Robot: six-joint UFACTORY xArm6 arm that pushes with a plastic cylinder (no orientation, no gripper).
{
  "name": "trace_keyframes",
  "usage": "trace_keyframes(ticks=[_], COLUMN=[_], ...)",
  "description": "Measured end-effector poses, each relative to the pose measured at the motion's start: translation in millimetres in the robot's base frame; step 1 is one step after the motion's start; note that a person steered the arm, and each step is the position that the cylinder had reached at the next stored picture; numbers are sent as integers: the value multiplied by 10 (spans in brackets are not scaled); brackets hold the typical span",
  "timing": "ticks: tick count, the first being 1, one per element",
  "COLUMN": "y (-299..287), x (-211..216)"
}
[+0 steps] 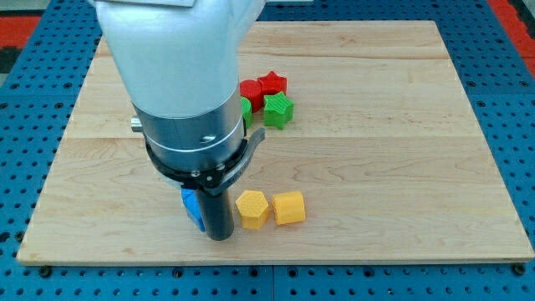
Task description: Move the blue triangle to the left top of the blue cube
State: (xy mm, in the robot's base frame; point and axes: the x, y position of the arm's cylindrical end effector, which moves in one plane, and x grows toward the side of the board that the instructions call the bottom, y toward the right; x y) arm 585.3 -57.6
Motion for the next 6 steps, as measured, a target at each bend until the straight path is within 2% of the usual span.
trace_keyframes(ticks=[1,2,3,4,5,6], y=[-68,-939,-1613,-927,62,2], x=[337,74,-541,-977,-794,-523])
